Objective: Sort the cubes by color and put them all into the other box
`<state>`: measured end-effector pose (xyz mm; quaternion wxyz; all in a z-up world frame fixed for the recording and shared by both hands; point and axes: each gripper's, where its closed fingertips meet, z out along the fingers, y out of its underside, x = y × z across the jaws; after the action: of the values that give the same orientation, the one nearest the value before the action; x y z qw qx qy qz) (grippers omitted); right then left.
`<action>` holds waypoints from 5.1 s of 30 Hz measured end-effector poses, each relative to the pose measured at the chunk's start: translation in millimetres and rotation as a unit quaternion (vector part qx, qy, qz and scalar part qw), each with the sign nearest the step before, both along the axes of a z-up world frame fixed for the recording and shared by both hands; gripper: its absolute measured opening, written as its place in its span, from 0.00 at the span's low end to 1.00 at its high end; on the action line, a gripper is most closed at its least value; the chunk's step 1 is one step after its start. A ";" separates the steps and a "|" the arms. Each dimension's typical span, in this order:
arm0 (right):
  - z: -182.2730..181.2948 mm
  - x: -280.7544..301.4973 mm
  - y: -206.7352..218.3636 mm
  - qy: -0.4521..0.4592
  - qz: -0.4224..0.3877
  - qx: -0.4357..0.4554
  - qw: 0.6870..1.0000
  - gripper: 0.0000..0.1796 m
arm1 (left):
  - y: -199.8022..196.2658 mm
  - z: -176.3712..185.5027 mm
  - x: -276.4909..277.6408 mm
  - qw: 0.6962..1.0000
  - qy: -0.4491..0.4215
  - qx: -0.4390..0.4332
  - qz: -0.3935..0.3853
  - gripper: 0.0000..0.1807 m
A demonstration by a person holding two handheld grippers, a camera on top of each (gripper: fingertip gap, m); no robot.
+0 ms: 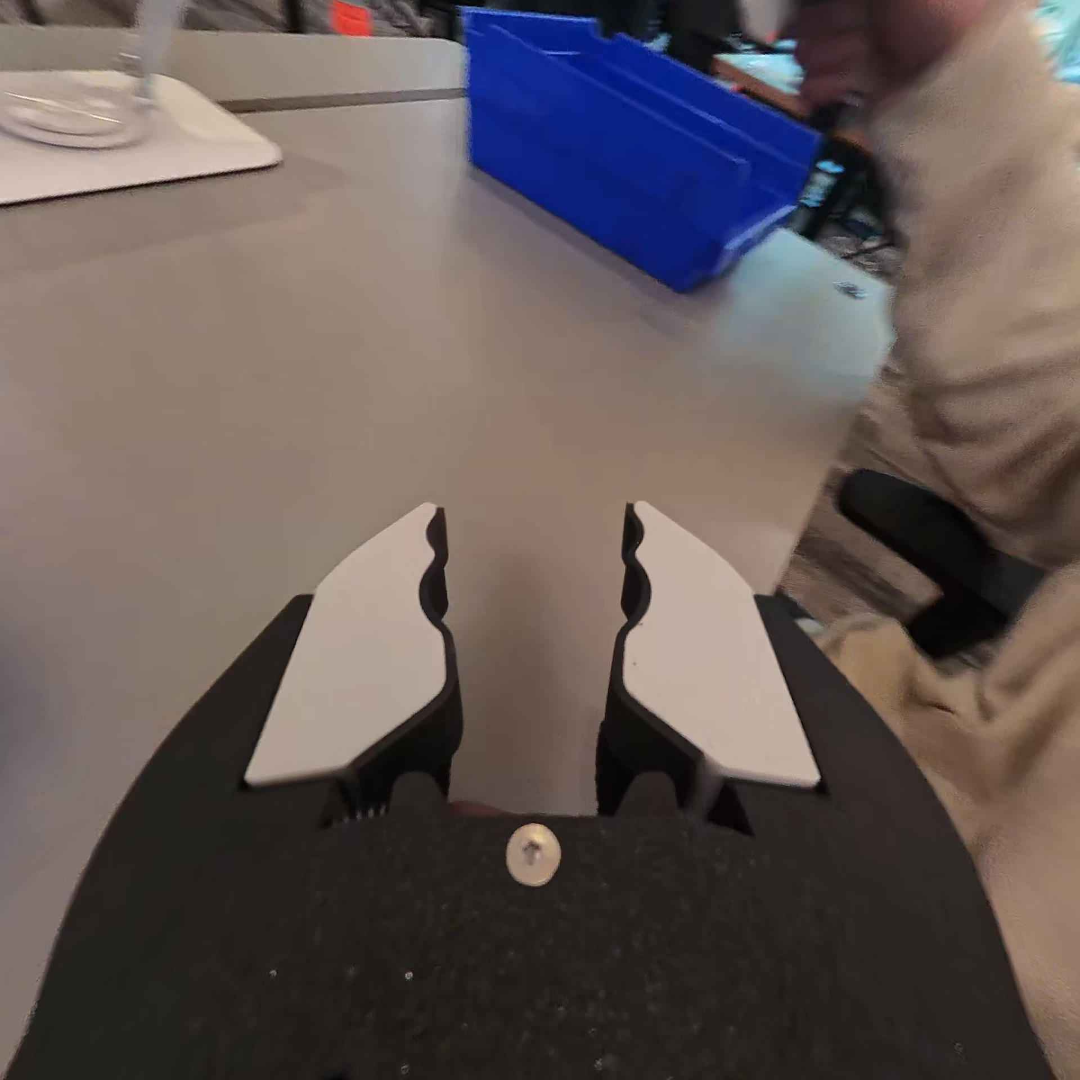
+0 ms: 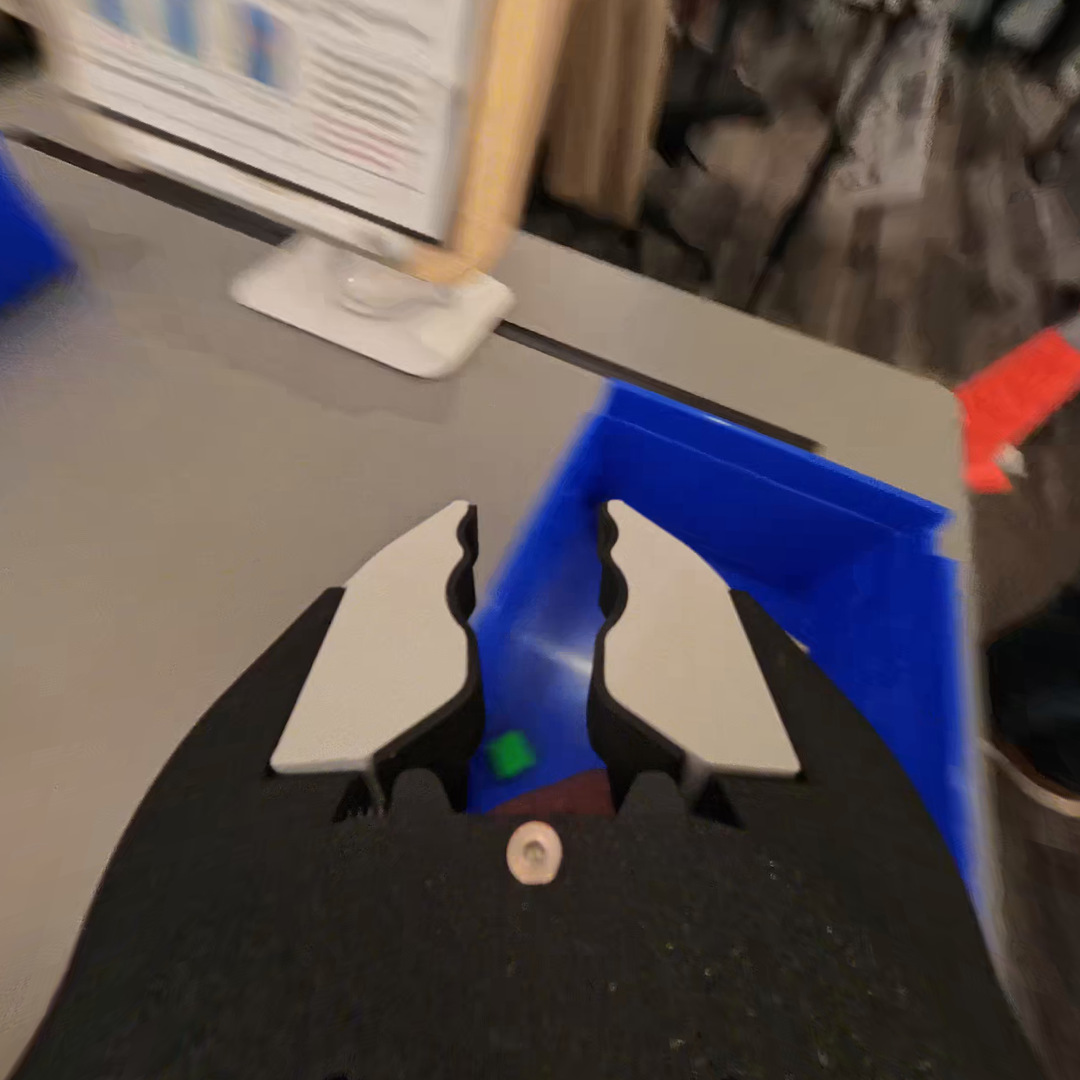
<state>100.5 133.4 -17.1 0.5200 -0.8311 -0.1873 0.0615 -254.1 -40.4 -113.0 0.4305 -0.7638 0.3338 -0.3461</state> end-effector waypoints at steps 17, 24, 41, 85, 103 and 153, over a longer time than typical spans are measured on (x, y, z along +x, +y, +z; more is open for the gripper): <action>-106.7 -233.6 -156.1 0.037 0.215 0.055 0.974 0.22 | -11.2 -10.5 -25.7 0.996 0.039 -0.073 -0.024 0.30; -107.0 -232.8 -156.9 0.045 0.223 0.049 0.973 0.21 | 36.9 69.3 -139.0 0.994 0.043 -0.053 0.080 0.23; -109.8 -239.6 -141.1 0.077 0.222 0.015 0.972 0.20 | 307.7 -67.8 -203.3 0.929 0.338 -0.104 0.109 0.24; -60.7 -304.2 -183.6 -0.086 0.350 0.303 0.882 0.16 | -33.1 31.7 71.8 0.881 -0.240 -0.318 -0.255 0.15; -7.2 7.0 -78.4 -0.115 -0.030 0.091 0.989 0.16 | -18.1 10.7 24.3 0.985 -0.112 -0.106 -0.082 0.33; -91.3 -246.7 -164.3 0.143 0.248 0.047 0.957 0.22 | 1.8 39.6 -97.3 0.997 -0.017 -0.070 0.033 0.27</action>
<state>-146.3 -30.9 -108.4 0.5484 -0.7159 -0.3136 0.2975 -351.3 -38.5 -73.4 0.3930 -0.7967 0.2755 -0.3673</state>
